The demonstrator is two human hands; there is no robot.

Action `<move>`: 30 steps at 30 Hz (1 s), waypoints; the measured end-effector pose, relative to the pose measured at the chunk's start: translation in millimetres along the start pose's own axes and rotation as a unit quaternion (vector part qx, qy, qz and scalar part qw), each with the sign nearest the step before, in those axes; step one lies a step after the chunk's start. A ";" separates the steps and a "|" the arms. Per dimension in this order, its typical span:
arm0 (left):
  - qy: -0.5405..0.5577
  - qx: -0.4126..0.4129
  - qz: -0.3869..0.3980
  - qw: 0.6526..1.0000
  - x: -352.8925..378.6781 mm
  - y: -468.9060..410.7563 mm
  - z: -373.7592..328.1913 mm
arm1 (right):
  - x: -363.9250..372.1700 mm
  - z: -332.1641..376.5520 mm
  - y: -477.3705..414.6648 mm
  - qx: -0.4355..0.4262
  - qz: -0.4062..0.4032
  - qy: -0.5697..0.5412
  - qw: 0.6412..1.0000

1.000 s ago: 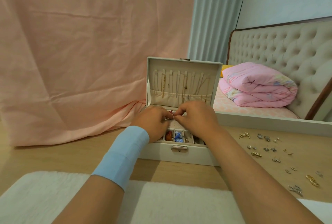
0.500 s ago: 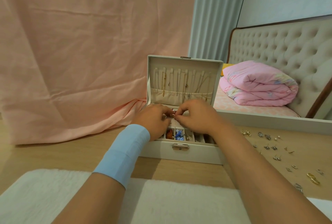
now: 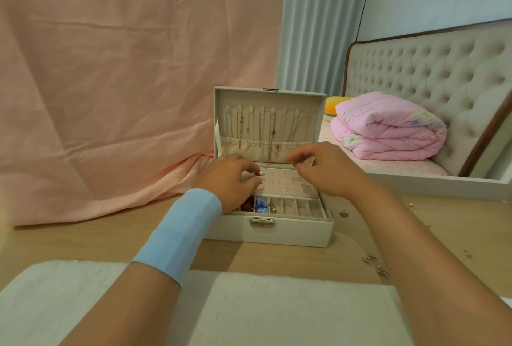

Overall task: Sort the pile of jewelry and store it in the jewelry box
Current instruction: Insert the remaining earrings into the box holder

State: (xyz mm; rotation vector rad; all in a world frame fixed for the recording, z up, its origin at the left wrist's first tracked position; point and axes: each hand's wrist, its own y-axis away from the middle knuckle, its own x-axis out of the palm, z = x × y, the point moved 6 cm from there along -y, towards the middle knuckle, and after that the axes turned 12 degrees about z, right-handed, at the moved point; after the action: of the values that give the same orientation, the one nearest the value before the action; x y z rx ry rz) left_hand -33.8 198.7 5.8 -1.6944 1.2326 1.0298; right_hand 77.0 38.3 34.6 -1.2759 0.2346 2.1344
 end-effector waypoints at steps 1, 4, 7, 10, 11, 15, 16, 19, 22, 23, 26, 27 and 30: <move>0.003 0.008 -0.008 1.000 -1.5 0.3 -6.2 | -10.4 -9.0 7.6 0.004 -0.011 -0.005 1.000; 0.009 0.041 -0.014 0.999 0.7 1.0 -35.7 | -32.1 -43.0 30.8 0.044 -0.007 0.013 0.999; 0.012 0.069 -0.004 0.998 13.6 -3.4 -74.1 | -36.6 -77.8 49.3 0.092 0.020 0.043 0.995; 0.004 0.082 0.017 0.997 31.7 -17.9 -110.3 | -25.3 -101.1 57.0 0.125 0.075 0.044 0.988; 0.000 0.083 0.032 0.996 39.3 -24.3 -119.5 | -21.4 -104.9 56.8 0.130 0.087 0.052 0.986; -0.052 0.071 0.063 0.994 63.9 -44.6 -137.6 | -13.3 -106.0 53.1 0.137 0.095 0.123 0.978; -0.060 0.069 0.057 0.994 66.5 -47.4 -138.2 | -12.4 -104.6 52.4 0.136 0.097 0.140 0.976; -0.059 0.071 0.044 0.995 68.7 -52.5 -135.3 | -10.1 -102.6 50.5 0.136 0.103 0.175 0.970; -0.022 0.072 0.046 0.996 67.0 -55.0 -128.2 | -9.6 -109.9 46.2 0.128 0.084 0.114 0.982; -0.007 0.073 0.042 0.996 65.8 -54.7 -126.2 | -9.9 -111.9 44.9 0.116 0.071 0.053 0.989; 0.059 0.077 0.028 0.995 61.5 -51.3 -123.5 | -12.2 -109.5 44.2 0.079 0.040 -0.136 0.987; 0.075 0.075 0.024 0.994 60.0 -50.7 -123.0 | -12.6 -107.1 44.6 0.073 0.038 -0.183 0.980; 0.105 0.067 0.000 0.992 55.2 -49.1 -120.6 | -9.2 -101.6 46.2 0.077 0.062 -0.281 0.955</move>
State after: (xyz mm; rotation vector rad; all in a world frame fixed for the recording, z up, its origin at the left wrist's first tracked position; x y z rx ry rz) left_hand 44.0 80.6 5.0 -1.7299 1.4032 0.7651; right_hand 126.5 -47.7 -17.4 -0.5409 0.2344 2.4311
